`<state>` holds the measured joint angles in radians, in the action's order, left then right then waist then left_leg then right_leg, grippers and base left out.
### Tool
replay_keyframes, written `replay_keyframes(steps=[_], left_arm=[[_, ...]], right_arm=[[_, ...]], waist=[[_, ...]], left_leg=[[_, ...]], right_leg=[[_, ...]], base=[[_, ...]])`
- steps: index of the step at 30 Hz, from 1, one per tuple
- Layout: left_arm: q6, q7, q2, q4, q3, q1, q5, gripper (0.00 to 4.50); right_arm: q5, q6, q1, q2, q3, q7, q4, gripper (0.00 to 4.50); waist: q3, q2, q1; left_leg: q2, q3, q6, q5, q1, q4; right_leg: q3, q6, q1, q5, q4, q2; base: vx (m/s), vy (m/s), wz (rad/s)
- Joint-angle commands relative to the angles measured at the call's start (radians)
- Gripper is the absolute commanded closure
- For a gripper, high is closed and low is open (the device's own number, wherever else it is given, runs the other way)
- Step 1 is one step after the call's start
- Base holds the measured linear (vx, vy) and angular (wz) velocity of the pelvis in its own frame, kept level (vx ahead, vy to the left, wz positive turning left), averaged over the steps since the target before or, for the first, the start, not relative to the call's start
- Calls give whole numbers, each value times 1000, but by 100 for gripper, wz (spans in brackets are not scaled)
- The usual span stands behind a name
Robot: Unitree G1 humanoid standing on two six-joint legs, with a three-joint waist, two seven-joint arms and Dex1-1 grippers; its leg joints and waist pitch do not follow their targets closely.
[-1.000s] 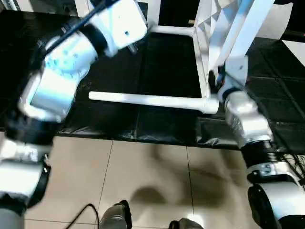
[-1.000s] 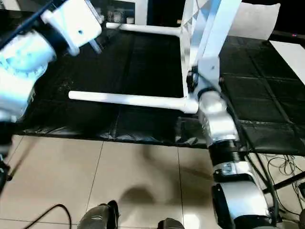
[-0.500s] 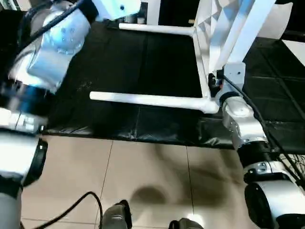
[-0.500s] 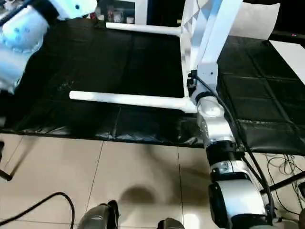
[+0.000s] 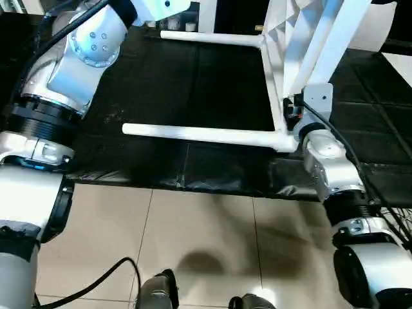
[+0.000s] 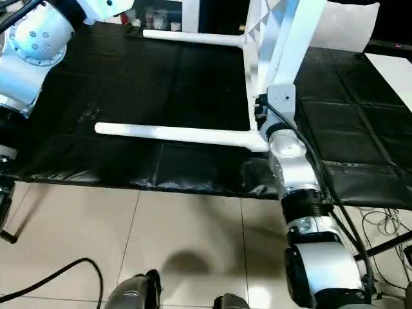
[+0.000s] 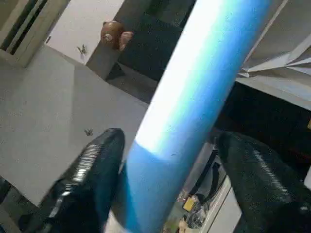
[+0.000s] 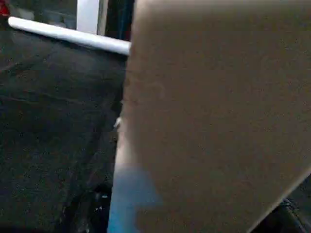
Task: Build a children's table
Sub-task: Flip table
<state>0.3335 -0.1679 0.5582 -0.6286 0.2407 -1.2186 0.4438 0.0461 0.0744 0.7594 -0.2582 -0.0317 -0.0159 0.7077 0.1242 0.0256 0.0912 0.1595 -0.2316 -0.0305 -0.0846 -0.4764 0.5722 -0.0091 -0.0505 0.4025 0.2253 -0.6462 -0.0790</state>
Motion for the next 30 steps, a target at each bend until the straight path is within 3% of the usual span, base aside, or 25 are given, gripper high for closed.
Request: replay_keyframes(steps=[1, 3, 7, 10, 13, 14, 16, 18, 20, 22, 23, 24, 25, 26, 27, 29, 30], left_arm=[[-2, -22, -5, -38, -6, -17, -9, 141], [2, -24, -7, -51, -12, -22, -16, 162], [-50, -99, -35, -48, -73, -24, -127, 191], [-77, -121, -41, -68, -102, -31, -170, 205], [-169, -169, -50, -104, -159, -36, -247, 213], [-249, -195, -70, -111, -220, -30, -327, 216], [-290, -203, -84, -111, -260, -26, -373, 222], [-363, -219, -110, -105, -311, -18, -443, 223], [-416, -226, -127, -93, -347, -8, -491, 226], [-433, -218, -130, -80, -361, 4, -505, 230], [-433, -218, -130, -80, -361, 4, -505, 233], [-441, -213, -132, -70, -369, 15, -513, 235], [-439, -210, -136, -55, -379, 28, -522, 237], [-455, -218, -137, -24, -387, 51, -531, 239], [-465, -221, -137, -14, -388, 57, -534, 239], [-489, -222, -137, 10, -393, 69, -540, 240], [-511, -221, -140, 36, -394, 84, -545, 240]], right_arm=[[-107, -13, 31, -68, 54, 25, -77, 250], [-112, -6, 33, -79, 61, 35, -93, 250], [-98, 57, 79, -159, 63, 142, -173, 250], [-96, 63, 126, -209, 68, 214, -178, 250], [-96, 30, 244, -326, 97, 404, -141, 250], [-92, 8, 323, -380, 103, 496, -95, 250], [-88, -11, 367, -405, 103, 537, -67, 250], [-19, -13, 432, -417, 65, 630, -24, 195], [-24, -61, 470, -435, 71, 676, 10, 180], [-51, -108, 485, -443, 83, 666, 32, 170], [-51, -108, 485, -443, 83, 666, 32, 152], [-58, -138, 496, -442, 79, 648, 47, 141], [-57, -183, 511, -441, 71, 629, 65, 136], [-55, -255, 531, -439, 53, 598, 81, 133], [-57, -283, 535, -439, 48, 590, 84, 124], [-59, -307, 544, -436, 29, 568, 89, 95], [-38, -338, 552, -429, 1, 562, 87, 95]], waist=[[-106, -2, -1], [-107, -1, 0], [-108, -5, 3], [-104, -4, 3], [-100, -6, 4], [-101, -4, 4], [-96, -4, 7], [-96, -6, 11], [-90, -7, 13], [-89, -13, 12], [-91, -15, 6], [-91, -15, 6], [-86, -9, -3], [-83, -5, -4], [-83, -4, -5], [-81, 0, -11], [-79, -5, -11]], left_leg=[[65, 42, 30, -249, 86, -46], [65, 42, 26, -242, 85, -44], [64, 41, 7, -211, 84, -40], [61, 38, -2, -235, 82, -37], [61, 38, 3, -254, 84, -36], [60, 37, 4, -254, 85, -33], [60, 35, -3, -264, 86, -31], [62, 37, -11, -281, 85, -31], [66, 40, -5, -336, 88, -34], [70, 47, 15, -357, 89, -42], [73, 53, 87, -470, 101, -50], [73, 53, 87, -470, 101, -50], [72, 62, 151, -574, 100, -62], [70, 63, 176, -642, 109, -61], [70, 65, 183, -660, 112, -59], [65, 71, 160, -658, 97, -57], [67, 72, 158, -657, 98, -58]], right_leg=[[15, 231, -11, -34, 64, -57], [15, 233, -13, -46, 63, -58], [12, 250, -15, -90, 58, -55], [13, 262, -17, -44, 64, -59], [12, 268, -15, -4, 66, -60], [10, 285, -17, -2, 66, -59], [11, 294, -14, 9, 70, -60], [13, 290, -13, 47, 70, -66], [12, 276, -7, 101, 75, -64], [11, 267, -2, 128, 74, -62], [10, 248, 9, 178, 76, -62], [10, 248, 9, 178, 76, -62], [2, 224, 15, 231, 73, -61], [5, 206, 27, 283, 81, -70], [7, 203, 30, 295, 84, -75], [8, 183, 25, 322, 90, -86], [8, 183, 29, 315, 89, -85]], base=[[0, 0, 0], [0, 0, 0], [0, 0, 0], [0, 0, 0], [0, 0, 0], [0, 0, 0], [0, 0, 0], [0, 0, 0], [0, 0, 0], [0, 0, 0], [-56, 30, 1], [-56, 30, 1], [0, 0, 0], [0, 0, 0], [0, 0, 0], [0, 0, 0], [0, 0, 0]])
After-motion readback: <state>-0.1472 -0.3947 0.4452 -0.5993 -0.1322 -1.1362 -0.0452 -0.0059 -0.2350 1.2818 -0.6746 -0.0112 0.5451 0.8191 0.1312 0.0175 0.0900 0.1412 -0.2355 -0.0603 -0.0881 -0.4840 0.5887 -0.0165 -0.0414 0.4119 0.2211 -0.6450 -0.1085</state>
